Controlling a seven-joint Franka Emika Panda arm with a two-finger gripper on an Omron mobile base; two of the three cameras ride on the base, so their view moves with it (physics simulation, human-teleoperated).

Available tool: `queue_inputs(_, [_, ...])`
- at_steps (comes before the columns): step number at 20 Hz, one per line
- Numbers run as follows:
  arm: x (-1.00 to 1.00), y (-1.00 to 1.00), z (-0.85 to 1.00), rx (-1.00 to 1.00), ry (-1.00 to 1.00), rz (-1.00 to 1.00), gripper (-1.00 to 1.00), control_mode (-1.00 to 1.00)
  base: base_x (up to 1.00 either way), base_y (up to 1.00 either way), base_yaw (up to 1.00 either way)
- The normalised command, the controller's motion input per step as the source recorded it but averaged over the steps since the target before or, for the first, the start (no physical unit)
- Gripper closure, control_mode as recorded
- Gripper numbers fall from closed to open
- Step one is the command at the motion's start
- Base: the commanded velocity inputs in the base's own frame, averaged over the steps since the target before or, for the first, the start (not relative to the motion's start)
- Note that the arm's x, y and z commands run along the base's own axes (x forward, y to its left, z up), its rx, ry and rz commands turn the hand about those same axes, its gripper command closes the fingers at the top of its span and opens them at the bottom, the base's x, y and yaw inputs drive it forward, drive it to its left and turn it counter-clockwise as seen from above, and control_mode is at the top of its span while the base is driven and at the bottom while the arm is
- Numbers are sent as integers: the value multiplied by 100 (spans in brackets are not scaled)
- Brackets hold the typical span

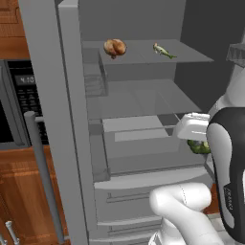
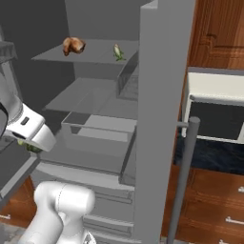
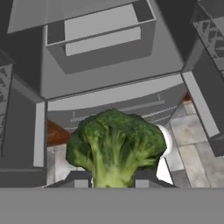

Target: Gather the cucumber and broccoli from the fridge and place them on a tray on the dining counter. Then gather the chicken drumstick and fish from the fridge and place them on the other tray.

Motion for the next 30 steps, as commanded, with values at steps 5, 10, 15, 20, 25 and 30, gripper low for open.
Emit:
queue_inputs(5, [0,0,0,0,0,0,100,100,-76,18,-10])
queue_inputs(10, [0,0,0,0,0,0,100,100,-72,36,-25])
queue_inputs(15, [0,0,0,0,0,0,100,100,-57,61,-30])
queue_inputs(20, [0,0,0,0,0,0,100,100,-53,79,-35])
queue_inputs(25, [0,0,0,0,0,0,100,100,-58,79,-39])
queue_inputs(30, [0,0,0,0,0,0,100,100,-68,74,-40])
